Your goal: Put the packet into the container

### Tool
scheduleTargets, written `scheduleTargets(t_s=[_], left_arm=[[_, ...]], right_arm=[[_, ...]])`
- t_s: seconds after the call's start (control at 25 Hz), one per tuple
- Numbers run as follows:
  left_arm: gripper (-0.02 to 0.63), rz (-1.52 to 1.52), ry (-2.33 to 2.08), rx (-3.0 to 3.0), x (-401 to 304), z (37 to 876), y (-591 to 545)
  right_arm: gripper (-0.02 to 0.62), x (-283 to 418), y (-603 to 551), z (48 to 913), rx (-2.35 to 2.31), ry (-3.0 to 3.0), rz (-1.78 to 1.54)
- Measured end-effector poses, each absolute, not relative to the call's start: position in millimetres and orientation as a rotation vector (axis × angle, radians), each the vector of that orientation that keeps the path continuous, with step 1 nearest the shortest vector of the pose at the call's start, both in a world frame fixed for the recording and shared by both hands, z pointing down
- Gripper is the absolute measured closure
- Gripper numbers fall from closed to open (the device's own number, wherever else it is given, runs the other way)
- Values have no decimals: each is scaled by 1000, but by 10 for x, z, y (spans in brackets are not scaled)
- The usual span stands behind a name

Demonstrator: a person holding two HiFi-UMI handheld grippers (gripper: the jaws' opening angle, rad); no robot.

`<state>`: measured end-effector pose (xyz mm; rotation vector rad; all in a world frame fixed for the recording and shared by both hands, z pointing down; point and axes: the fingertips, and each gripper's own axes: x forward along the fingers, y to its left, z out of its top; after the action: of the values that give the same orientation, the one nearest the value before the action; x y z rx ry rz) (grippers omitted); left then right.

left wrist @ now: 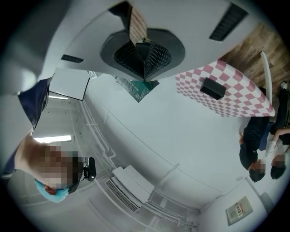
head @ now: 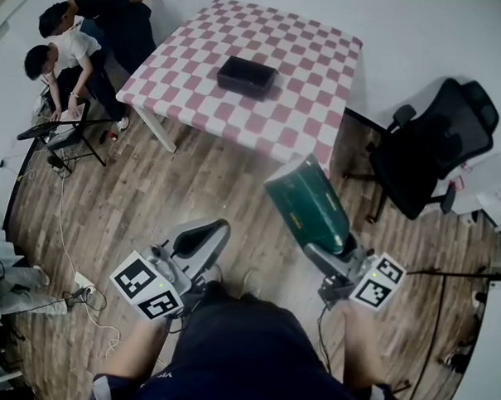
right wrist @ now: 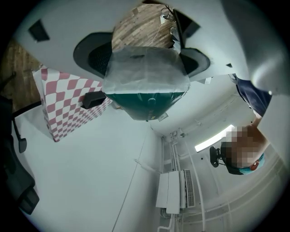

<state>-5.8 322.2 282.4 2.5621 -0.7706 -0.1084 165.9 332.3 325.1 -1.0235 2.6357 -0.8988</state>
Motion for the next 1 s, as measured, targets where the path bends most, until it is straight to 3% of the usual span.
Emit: scheduleTargets(t_s=[0.56,1.0], left_arm=[[574,-137,-888,2548,-68,2839,2998],[574,-156,-904,2533,-248,3033,2061]], right_arm=[[175,1892,2990,3275,-988,2671,-876],[175,1813,2130,3442,-1018,2660,-909]])
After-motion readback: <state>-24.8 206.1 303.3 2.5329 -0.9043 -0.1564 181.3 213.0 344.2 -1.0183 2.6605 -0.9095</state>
